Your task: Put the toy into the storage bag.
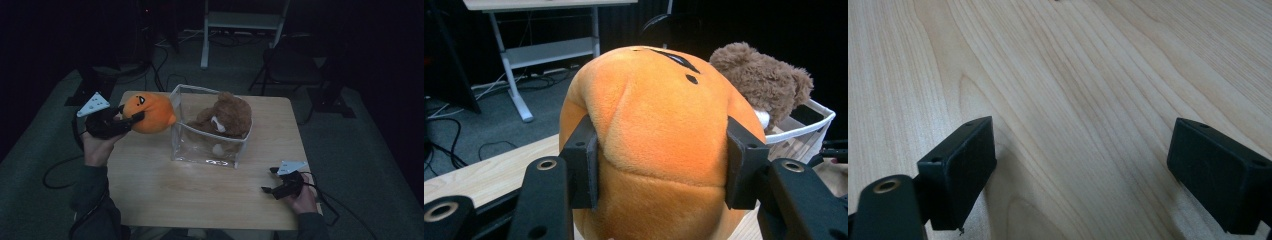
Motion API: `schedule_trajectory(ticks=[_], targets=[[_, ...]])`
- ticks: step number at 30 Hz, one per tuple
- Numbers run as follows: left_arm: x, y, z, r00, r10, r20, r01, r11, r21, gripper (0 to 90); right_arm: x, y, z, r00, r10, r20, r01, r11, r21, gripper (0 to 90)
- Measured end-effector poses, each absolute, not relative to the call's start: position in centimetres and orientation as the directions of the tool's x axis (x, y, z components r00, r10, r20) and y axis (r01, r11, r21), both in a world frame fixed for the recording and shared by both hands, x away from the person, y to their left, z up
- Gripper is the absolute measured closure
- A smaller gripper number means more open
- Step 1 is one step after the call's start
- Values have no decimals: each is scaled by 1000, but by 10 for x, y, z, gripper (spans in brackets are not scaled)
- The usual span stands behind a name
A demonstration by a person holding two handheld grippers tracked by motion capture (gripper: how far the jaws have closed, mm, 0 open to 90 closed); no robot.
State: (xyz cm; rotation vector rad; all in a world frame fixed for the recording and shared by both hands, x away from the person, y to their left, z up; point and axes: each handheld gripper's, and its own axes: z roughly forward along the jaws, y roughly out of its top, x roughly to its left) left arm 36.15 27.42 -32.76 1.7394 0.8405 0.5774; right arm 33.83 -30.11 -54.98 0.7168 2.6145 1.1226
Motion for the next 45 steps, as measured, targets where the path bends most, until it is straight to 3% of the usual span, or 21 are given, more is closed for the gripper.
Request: schedule_trajectory(ticks=[45], targets=[[386,250,-306,676,737,0,211,-193,958,454,339,-301,-550,-860,510,0,351,592,725,115]])
